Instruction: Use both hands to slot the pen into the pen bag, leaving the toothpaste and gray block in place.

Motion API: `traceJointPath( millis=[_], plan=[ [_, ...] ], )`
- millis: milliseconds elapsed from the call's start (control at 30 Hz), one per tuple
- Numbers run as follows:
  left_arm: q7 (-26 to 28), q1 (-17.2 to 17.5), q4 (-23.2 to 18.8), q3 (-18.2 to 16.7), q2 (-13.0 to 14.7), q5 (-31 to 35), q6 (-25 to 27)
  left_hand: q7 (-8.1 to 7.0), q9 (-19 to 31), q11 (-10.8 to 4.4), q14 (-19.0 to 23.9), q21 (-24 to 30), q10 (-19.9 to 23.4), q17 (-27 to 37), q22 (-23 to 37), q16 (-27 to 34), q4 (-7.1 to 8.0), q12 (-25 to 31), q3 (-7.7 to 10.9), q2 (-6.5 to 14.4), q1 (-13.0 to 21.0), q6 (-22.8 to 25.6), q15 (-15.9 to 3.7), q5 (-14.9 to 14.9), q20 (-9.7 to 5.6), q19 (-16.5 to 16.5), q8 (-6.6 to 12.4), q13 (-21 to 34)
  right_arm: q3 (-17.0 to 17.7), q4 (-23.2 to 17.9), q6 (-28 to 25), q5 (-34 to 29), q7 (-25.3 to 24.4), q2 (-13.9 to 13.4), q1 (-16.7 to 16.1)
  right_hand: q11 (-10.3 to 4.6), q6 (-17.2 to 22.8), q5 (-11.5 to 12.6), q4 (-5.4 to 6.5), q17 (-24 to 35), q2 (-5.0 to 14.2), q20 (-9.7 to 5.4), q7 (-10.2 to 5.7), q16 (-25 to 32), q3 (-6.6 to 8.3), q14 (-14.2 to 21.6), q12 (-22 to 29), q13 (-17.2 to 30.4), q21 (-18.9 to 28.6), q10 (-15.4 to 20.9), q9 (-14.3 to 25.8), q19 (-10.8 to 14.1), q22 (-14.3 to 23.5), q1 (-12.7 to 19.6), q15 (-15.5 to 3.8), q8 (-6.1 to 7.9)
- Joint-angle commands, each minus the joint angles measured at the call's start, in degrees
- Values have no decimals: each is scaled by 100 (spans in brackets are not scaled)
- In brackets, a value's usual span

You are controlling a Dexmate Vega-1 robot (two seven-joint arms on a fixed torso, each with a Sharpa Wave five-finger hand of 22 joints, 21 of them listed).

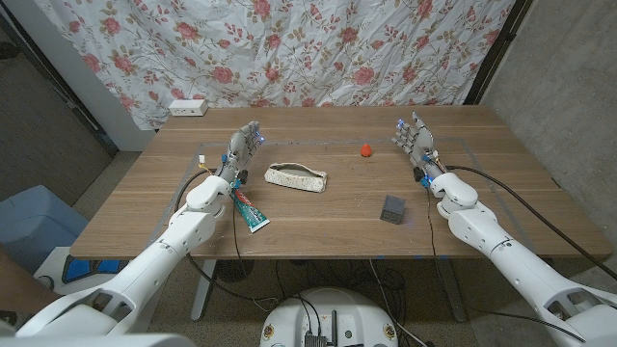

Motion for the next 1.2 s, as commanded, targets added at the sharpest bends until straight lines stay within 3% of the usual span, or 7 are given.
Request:
traceJointPath(
  millis=[33,333,667,933,1200],
  plan=[
    [87,78,-217,39,103,77,163,-56,9,-66,-32,37,23,22,21,30,-70,34,35,322,56,120,-49,40,-21,30,51,21,21,-326,4,-204,-247,-151,-177,2,44,40,-2,15,41,-26,-11,20,52,44,42,27,34,48,20,23,14,10,-17,42],
    [156,121,-374,33,192,126,245,-82,10,-74,-21,49,56,18,20,26,-167,35,32,319,96,243,-61,32,-12,49,75,20,-20,-557,-128,-429,-528,-212,-222,0,43,59,-35,-29,72,-50,-17,-7,89,56,42,21,28,50,16,-26,12,60,-29,47],
    [163,189,-403,-6,229,143,154,-65,12,-89,3,59,96,17,21,29,-252,38,29,323,128,311,-78,26,-8,72,75,19,-147,-966,-559,-1017,-836,-558,-169,1,76,73,-138,-92,97,-97,-38,-40,153,74,46,14,37,66,11,-47,8,189,-38,66],
    [193,217,-377,-14,218,181,74,-63,11,-116,35,69,154,16,22,34,-312,50,32,339,149,356,-98,24,-2,100,71,19,-238,-1012,-781,-1372,-867,-748,0,-1,23,72,-213,-129,70,-128,-14,-63,173,73,43,10,35,64,8,-74,5,259,-54,48],
    [203,230,-408,-4,214,198,65,-75,13,-117,45,77,160,16,24,31,-364,42,32,350,165,326,-106,21,5,129,44,20,-452,-944,-819,-2100,-902,-974,280,-25,-12,68,-426,-207,-19,-200,3,-66,227,178,39,6,82,59,6,40,1,466,-92,58]
  ],
)
